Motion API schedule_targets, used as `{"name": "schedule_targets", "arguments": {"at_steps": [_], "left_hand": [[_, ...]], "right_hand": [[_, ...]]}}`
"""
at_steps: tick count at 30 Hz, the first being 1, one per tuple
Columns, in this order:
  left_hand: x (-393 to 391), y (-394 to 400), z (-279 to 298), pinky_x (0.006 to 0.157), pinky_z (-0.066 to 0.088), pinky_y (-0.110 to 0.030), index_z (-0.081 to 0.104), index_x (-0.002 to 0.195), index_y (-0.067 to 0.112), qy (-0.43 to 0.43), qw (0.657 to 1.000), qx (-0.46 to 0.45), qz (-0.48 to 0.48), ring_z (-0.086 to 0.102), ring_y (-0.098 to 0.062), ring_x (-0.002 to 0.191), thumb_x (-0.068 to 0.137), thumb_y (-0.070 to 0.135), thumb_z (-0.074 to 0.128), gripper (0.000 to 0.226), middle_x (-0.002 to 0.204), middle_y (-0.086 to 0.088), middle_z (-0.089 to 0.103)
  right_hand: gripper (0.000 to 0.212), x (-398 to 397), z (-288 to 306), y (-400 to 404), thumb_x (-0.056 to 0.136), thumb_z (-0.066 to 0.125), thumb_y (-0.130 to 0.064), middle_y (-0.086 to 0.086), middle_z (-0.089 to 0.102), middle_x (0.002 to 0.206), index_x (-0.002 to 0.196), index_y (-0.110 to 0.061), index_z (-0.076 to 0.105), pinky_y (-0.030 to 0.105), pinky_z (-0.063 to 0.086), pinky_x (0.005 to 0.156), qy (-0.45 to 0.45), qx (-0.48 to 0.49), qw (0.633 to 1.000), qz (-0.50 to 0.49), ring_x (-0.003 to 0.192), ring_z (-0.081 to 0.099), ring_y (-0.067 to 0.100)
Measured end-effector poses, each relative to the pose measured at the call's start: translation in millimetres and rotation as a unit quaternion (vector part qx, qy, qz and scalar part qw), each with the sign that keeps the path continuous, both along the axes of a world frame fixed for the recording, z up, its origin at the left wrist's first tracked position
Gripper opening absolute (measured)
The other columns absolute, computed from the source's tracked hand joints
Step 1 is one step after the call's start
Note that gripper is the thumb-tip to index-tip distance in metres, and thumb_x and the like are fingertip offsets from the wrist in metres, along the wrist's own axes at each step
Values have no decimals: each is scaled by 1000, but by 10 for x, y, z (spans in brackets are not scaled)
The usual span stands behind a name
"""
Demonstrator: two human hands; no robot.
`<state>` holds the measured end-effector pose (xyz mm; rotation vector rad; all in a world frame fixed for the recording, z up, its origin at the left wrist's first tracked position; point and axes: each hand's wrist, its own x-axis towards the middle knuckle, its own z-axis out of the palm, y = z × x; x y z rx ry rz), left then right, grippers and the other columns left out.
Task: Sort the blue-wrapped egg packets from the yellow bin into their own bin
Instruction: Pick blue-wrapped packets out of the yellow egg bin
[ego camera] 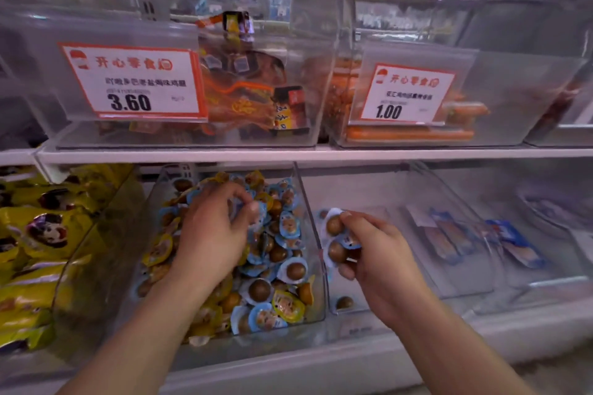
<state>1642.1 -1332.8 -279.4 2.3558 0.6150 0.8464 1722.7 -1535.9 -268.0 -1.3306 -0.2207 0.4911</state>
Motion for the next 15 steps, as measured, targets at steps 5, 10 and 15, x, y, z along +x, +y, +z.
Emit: {"name": "schedule_targets", "arguments": {"at_steps": [5,10,15], "left_hand": [[26,-790,209,73,43,-19,53,92,34,-133,972,-76,-178,58,-5,85,96,35,56,5,88,14,58],[267,-1148,97,111,30,-48,50,122,19,-59,975,73,-201,36,-27,135,96,44,42,37,137,-3,47],[417,-1116,0,124,-3,-40,-25,149,41,75,968,43,-237,-15,-6,150,85,79,22,88,166,8,-3]], "right_hand": [[34,-40,106,-13,97,52,-40,10,70,88,108,-12,67,32,51,54,141,55,982,114,67,67,20],[57,-32,178,-119,98,48,-48,14,65,131,135,-7,59,38,47,104,204,151,958,137,125,61,25],[51,236,26,-317,83,68,-24,16,66,113,130,-5,64,37,52,87,172,102,978,58,108,63,29]]}}
